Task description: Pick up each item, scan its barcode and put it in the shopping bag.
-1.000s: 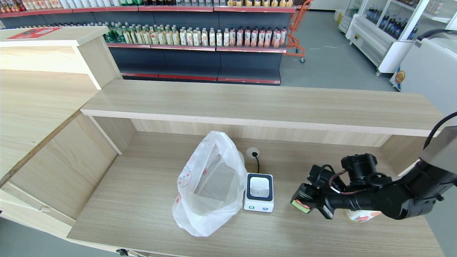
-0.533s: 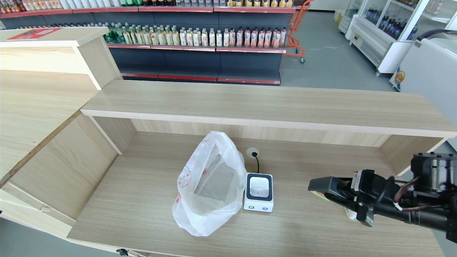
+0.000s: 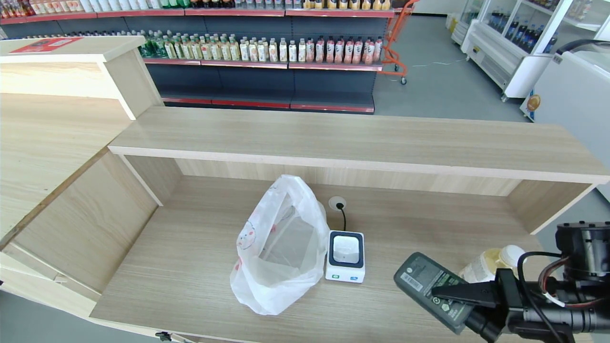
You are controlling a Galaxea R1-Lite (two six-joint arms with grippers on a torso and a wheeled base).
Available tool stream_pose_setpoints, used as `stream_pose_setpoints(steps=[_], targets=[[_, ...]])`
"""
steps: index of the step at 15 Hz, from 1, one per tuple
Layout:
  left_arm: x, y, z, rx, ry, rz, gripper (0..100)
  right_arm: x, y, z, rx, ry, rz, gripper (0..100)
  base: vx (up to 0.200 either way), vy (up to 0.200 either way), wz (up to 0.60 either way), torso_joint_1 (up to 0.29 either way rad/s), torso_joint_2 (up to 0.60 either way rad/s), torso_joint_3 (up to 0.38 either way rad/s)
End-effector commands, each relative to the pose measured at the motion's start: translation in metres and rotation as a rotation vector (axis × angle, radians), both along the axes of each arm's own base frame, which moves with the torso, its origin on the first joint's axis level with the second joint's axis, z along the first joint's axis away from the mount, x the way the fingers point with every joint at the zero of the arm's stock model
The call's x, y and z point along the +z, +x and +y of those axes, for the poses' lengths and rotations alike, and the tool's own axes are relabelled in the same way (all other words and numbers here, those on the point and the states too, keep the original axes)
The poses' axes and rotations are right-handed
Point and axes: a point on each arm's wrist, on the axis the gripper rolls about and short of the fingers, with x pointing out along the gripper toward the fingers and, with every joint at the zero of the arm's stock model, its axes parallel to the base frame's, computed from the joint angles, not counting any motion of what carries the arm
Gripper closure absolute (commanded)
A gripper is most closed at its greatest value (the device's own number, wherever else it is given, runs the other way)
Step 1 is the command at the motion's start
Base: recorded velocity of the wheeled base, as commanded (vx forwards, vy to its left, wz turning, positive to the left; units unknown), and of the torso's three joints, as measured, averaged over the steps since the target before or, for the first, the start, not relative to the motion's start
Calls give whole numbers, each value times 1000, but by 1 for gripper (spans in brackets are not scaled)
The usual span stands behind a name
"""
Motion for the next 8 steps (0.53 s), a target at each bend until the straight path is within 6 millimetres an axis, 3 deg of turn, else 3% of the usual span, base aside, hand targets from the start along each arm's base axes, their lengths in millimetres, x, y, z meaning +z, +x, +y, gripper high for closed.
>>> stream_pose_setpoints(steps=[1, 8], targets=[[0, 0, 0, 0, -2, -1, 0, 3, -1, 6, 148, -8, -131, 100, 0, 0, 0, 0, 0, 0], [0, 0, 0, 0, -1, -1, 0, 18, -7, 42, 403, 48, -258, 100, 0, 0, 0, 0, 0, 0]])
